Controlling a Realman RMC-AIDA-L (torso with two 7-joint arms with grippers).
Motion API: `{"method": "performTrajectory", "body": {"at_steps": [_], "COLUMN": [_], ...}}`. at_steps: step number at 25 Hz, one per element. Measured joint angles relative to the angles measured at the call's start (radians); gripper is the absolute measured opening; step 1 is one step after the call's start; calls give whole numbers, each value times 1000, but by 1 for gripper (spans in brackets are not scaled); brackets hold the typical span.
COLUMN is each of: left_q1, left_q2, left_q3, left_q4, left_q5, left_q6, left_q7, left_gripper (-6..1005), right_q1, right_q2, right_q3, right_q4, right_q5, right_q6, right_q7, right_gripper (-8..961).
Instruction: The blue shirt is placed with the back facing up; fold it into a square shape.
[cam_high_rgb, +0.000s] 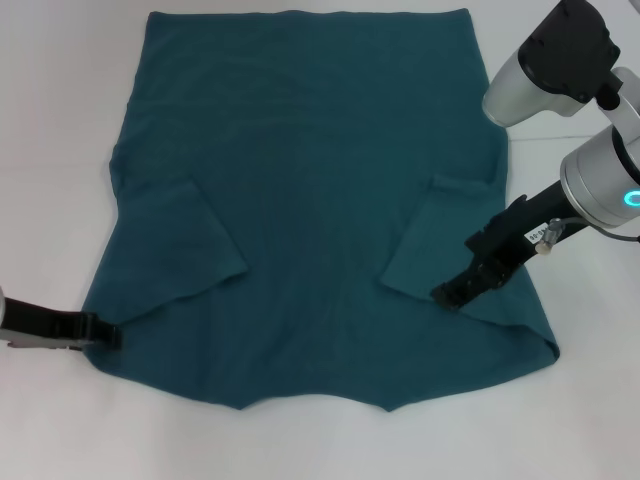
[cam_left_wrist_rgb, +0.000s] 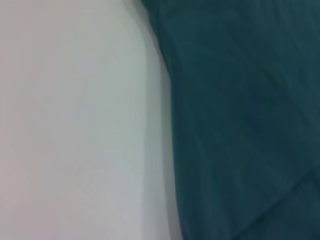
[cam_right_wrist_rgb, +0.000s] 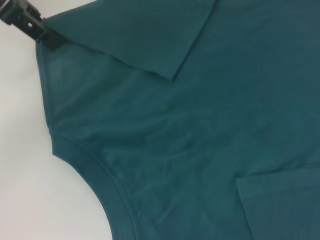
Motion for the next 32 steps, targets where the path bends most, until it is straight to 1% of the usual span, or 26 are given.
{"method": "performTrajectory", "body": {"at_steps": [5, 9, 17, 21, 24, 32], "left_q1": [-12, -17, -18, -23, -27, -39], "left_q2": [0, 1, 1, 1, 2, 6], "left_q3": [31, 30, 30, 30, 30, 31], "left_q4": [-11, -11, -11, -11, -11, -11], "left_q5": [12, 11, 12, 7, 6, 3], "left_q6": [4, 13, 15, 18, 22, 32], "left_q7": [-9, -9, -3, 3, 8, 28], "left_gripper": [471, 226, 91, 24, 24, 24], "right_q1": [-7, -11, -19, -25, -36, -72], "right_q2": [0, 0, 1, 0, 0, 0], "right_q3": [2, 7, 21, 44, 57, 102], "right_q4": [1, 3, 9, 9, 10, 16], "right_q5": [0, 0, -2, -42, -137, -185], "right_q6": [10, 15, 19, 14, -2, -50], "right_q7": [-6, -9, 34, 81, 157, 255], "right_gripper": [926, 926, 926, 926, 927, 908]}}
